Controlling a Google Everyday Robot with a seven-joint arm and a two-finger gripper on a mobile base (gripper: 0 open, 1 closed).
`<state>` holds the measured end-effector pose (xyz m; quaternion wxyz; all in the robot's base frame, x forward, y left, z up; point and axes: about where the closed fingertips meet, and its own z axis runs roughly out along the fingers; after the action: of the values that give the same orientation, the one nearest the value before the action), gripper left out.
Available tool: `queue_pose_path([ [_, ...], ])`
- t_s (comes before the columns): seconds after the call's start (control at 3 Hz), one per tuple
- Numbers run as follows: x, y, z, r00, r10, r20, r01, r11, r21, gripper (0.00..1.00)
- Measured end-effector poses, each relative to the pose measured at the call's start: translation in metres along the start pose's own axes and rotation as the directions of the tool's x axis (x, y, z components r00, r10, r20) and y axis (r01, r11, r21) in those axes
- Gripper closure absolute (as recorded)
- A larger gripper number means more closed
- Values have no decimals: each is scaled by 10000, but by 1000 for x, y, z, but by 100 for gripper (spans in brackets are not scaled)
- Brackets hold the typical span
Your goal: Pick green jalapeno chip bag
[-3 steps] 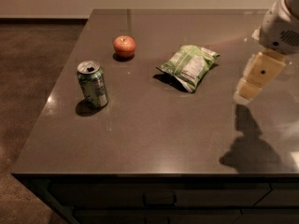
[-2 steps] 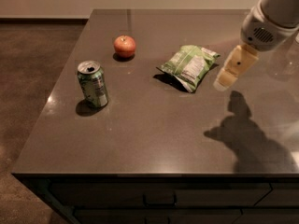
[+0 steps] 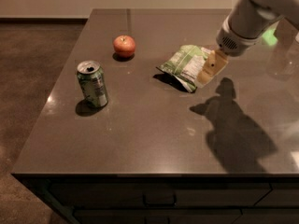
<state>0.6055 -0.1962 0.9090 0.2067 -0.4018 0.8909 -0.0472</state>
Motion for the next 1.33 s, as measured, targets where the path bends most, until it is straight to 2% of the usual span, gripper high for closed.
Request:
queue_pose_path([
  [0.67, -6, 5, 67, 9971, 568, -513, -561, 9983, 147, 0],
  [1.0, -15, 12, 83, 9985, 445, -303, -441, 9989, 130, 0],
  [1.33, -25, 14, 82, 9988, 438, 230, -433, 9989, -205, 16],
])
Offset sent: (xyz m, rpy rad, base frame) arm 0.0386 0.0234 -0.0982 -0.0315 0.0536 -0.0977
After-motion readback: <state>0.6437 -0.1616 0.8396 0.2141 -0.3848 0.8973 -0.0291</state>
